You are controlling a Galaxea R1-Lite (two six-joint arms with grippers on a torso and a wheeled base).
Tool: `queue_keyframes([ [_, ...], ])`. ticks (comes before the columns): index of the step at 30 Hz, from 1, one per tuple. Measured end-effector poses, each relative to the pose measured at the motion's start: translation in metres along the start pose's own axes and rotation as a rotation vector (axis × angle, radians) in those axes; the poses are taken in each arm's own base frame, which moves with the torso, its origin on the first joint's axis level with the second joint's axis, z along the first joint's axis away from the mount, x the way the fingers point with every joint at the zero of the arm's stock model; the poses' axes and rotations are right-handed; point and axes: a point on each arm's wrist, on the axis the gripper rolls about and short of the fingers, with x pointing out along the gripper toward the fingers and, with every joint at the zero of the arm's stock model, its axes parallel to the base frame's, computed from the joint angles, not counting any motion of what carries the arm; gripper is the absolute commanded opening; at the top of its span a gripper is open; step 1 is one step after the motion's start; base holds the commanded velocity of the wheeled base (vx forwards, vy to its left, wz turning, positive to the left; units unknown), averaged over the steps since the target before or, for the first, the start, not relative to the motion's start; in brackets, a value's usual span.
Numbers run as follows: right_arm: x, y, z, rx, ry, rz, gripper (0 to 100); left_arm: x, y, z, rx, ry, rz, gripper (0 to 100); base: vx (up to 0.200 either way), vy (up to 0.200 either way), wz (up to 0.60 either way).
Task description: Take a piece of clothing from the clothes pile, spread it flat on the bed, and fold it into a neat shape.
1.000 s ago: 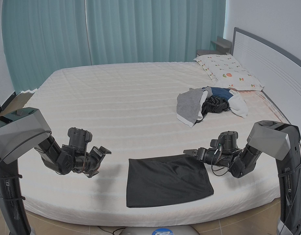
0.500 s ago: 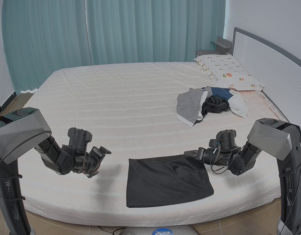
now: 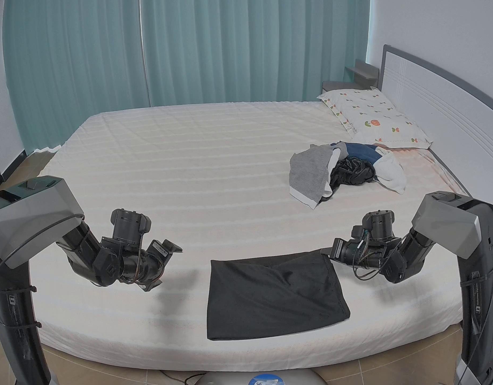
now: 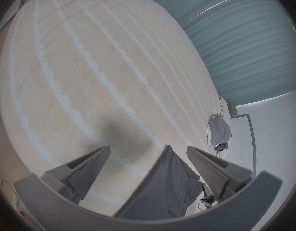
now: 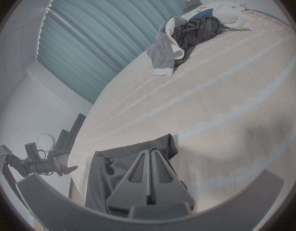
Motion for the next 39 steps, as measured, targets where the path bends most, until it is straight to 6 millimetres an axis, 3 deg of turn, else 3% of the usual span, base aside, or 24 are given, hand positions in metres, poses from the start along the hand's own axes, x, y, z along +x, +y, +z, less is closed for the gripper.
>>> queue_keyframes([
  [39, -0.002, -0.026, 0.013, 0.048, -0.016, -0.058, 0, 0.0, 0.0, 0.0, 0.001, 0.0, 0.001, 100, 0.0, 0.0, 0.0],
])
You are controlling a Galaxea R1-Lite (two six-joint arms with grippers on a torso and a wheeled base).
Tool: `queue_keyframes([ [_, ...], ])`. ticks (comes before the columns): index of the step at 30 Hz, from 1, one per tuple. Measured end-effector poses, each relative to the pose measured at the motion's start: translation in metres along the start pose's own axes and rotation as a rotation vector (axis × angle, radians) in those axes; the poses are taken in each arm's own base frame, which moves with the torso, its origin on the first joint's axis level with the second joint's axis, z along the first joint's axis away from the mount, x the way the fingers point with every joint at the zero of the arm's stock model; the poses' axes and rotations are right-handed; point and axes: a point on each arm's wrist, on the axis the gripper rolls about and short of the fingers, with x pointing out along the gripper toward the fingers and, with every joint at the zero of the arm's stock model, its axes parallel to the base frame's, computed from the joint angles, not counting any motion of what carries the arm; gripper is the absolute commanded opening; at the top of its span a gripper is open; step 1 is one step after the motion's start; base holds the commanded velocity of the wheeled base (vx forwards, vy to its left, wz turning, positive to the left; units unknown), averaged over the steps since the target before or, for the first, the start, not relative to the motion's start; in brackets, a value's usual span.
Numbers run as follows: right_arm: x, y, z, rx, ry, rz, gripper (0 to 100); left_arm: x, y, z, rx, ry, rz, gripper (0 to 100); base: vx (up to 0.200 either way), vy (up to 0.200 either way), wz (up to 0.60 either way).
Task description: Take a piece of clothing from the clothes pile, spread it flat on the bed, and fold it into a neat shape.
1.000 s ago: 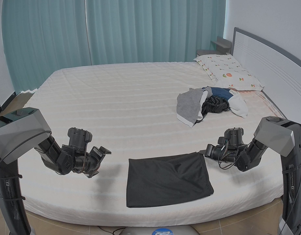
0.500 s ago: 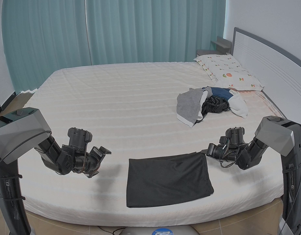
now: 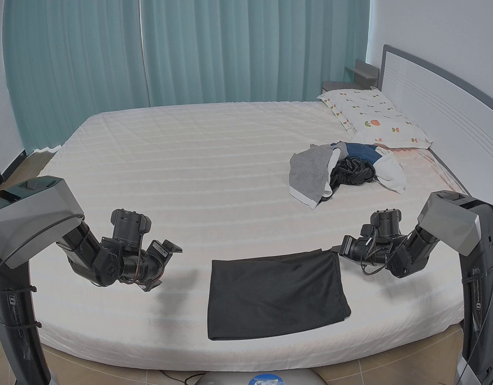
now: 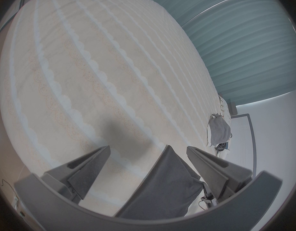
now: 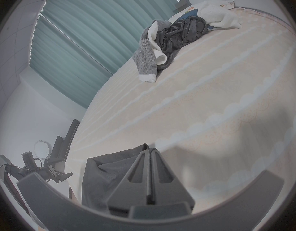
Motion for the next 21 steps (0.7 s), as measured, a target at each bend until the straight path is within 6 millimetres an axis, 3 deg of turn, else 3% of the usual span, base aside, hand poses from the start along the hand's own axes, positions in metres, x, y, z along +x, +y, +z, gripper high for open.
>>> queue_keyframes([
  [2, 0.0, -0.001, 0.0, 0.001, 0.002, -0.002, 0, 0.0, 0.0, 0.0, 0.0, 0.0, 0.001, 100, 0.0, 0.0, 0.0],
  [3, 0.0, -0.001, 0.0, 0.001, 0.003, -0.003, 100, 0.0, 0.0, 0.0, 0.0, 0.0, 0.001, 100, 0.0, 0.0, 0.0],
  [10, 0.0, -0.001, -0.003, 0.007, 0.019, -0.011, 100, 0.0, 0.0, 0.0, 0.0, 0.001, 0.001, 100, 0.0, 0.0, 0.0],
  [19, -0.021, 0.005, -0.016, -0.008, 0.032, 0.008, 100, 0.0, 0.001, -0.001, 0.001, 0.002, 0.003, 100, 0.0, 0.0, 0.0],
  [21, -0.024, 0.007, -0.02, -0.011, 0.041, 0.011, 100, 0.0, 0.001, -0.001, 0.002, 0.002, 0.003, 100, -0.2, 0.0, 0.0],
])
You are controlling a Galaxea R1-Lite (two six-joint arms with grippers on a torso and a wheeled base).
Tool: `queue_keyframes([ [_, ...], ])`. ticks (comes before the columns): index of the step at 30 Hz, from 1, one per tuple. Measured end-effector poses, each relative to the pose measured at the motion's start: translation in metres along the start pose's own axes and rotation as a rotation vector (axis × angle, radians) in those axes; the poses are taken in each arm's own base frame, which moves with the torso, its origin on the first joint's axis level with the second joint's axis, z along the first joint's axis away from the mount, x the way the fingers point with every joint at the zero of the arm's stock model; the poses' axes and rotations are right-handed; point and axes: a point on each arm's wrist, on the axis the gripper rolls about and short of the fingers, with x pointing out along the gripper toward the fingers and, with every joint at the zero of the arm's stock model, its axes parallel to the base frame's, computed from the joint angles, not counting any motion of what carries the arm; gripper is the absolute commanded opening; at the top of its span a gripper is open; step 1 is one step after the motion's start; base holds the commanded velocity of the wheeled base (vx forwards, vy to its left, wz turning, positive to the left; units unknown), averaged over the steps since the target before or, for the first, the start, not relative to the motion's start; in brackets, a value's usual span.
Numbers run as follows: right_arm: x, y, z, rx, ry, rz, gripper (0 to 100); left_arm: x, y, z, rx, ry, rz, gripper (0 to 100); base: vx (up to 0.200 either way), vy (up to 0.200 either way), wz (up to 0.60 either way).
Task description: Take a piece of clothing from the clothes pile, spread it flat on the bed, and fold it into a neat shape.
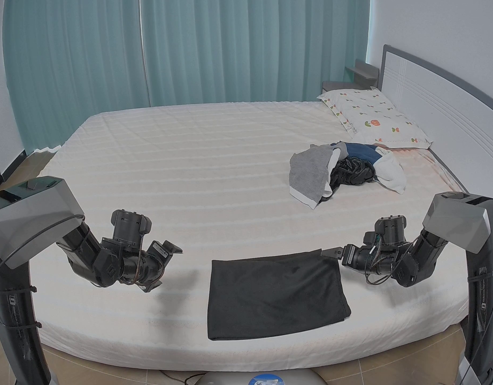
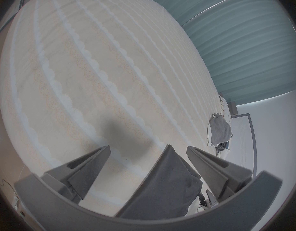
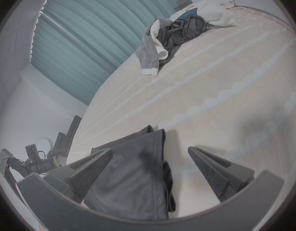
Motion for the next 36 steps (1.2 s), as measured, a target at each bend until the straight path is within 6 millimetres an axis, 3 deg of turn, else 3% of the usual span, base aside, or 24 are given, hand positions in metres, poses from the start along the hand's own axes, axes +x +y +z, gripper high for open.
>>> queue_keyframes([
  [7, -0.006, 0.003, -0.005, -0.003, 0.014, -0.003, 100, 0.0, 0.0, -0.002, 0.003, -0.006, 0.005, 100, -0.2, 0.0, 0.0],
  [32, -0.022, -0.002, -0.034, -0.156, 0.178, -0.06, 100, 0.0, 0.0, -0.003, 0.012, -0.001, 0.007, 100, 0.0, 0.0, 0.0],
  [33, -0.023, -0.002, -0.034, -0.164, 0.181, -0.06, 0, 0.0, 0.0, -0.003, 0.012, -0.001, 0.007, 100, 0.0, 0.0, 0.0],
  [36, -0.025, -0.003, -0.037, -0.203, 0.193, -0.061, 0, 0.0, 0.0, -0.003, 0.012, -0.001, 0.007, 100, 0.0, 0.0, 0.0],
])
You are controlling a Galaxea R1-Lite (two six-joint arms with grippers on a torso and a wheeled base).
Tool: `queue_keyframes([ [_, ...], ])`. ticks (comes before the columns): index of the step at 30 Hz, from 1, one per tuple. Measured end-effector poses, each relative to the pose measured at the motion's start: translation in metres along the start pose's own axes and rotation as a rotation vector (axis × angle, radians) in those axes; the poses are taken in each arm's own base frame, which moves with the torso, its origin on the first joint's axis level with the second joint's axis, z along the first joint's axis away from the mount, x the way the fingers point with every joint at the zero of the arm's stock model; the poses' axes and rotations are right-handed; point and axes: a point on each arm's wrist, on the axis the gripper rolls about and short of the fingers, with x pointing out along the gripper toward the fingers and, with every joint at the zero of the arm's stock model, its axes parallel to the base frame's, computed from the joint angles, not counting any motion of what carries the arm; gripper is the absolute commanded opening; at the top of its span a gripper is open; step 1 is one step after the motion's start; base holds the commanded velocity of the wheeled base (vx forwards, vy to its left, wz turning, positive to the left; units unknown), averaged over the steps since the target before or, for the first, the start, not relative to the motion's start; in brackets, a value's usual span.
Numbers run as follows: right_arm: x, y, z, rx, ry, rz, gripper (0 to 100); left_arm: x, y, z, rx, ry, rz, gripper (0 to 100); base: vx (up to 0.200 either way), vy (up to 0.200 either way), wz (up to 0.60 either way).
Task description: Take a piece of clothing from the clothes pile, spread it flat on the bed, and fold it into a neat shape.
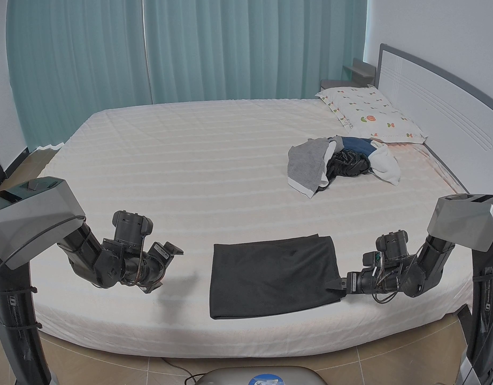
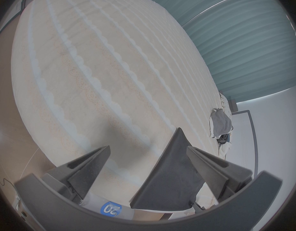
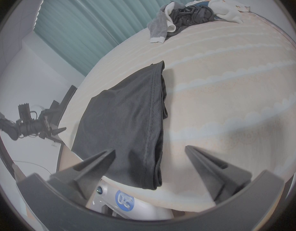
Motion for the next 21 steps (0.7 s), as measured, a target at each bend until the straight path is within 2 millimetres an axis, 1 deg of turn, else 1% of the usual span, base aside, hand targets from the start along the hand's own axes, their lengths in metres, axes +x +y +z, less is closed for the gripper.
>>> queue_keyframes([
  [7, -0.007, 0.001, -0.004, -0.011, 0.03, -0.01, 0, 0.0, 0.0, 0.0, 0.0, 0.0, -0.001, 100, 0.0, 0.0, 0.0],
  [14, -0.015, 0.002, -0.004, -0.032, 0.058, -0.02, 0, 0.0, 0.0, 0.0, 0.0, -0.001, -0.002, 100, 0.0, 0.0, 0.0],
  [20, -0.017, 0.002, -0.003, -0.047, 0.059, -0.021, 0, 0.0, 0.0, 0.0, 0.0, -0.001, -0.002, 100, 0.0, 0.0, 0.0],
  [21, -0.017, 0.002, -0.003, -0.048, 0.059, -0.022, 100, 0.0, 0.0, 0.0, 0.0, -0.001, -0.002, 100, 0.0, 0.0, 0.0],
])
